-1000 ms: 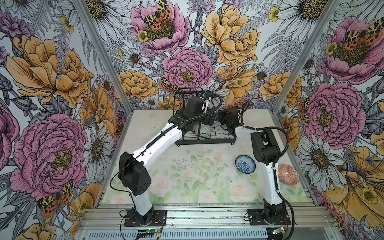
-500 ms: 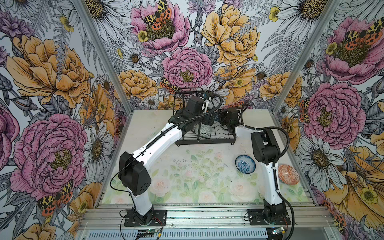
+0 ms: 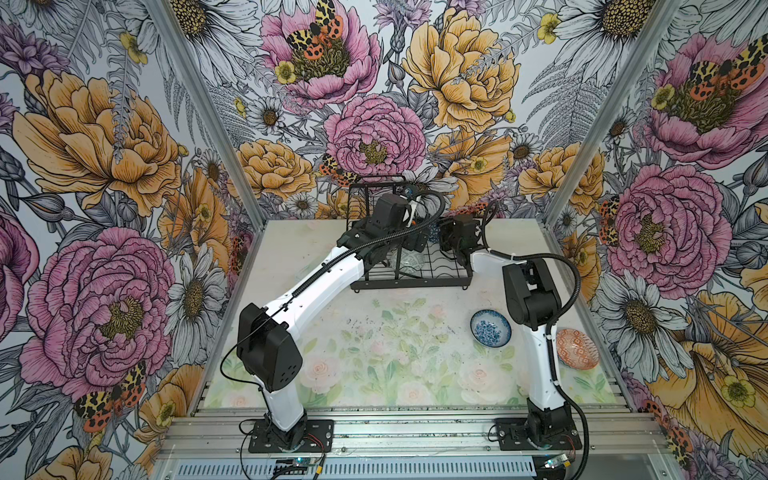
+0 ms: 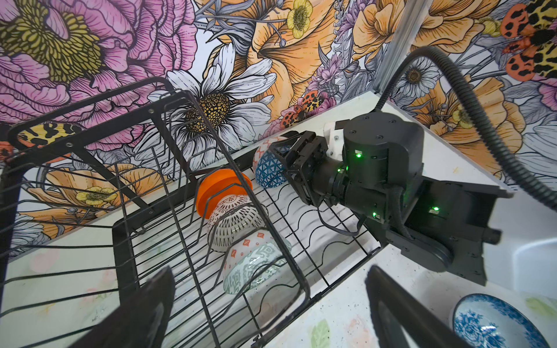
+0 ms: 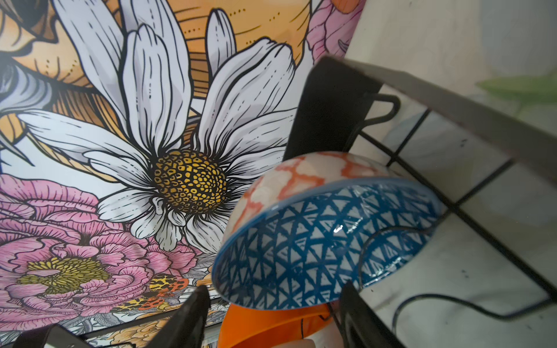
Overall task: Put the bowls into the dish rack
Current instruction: 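Open the right gripper to release the blue-triangle bowl in the rack, then move the left gripper to the blue-floral bowl while the right withdraws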
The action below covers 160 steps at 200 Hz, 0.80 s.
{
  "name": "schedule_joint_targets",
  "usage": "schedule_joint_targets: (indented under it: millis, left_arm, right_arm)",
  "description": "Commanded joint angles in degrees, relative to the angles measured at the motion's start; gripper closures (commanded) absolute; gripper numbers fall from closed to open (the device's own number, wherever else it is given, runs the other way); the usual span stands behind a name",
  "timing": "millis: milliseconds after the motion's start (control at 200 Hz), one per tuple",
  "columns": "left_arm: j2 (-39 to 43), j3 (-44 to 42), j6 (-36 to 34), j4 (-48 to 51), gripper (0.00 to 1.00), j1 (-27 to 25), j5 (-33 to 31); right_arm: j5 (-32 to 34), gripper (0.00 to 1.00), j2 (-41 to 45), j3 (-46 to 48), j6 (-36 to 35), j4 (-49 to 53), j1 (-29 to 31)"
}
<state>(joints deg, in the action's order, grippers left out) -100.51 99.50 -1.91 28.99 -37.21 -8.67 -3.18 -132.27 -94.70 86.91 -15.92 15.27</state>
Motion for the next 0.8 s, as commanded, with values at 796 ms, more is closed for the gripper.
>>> schedule_joint_targets:
  millis: [796]
  left_arm:
    - [11.5,-7.2,1.7,2.9,0.01,-9.4,-16.0]
  right_arm:
    - [-1.8,0.01,36.2,21.8,-12.4,11.4,-1.7]
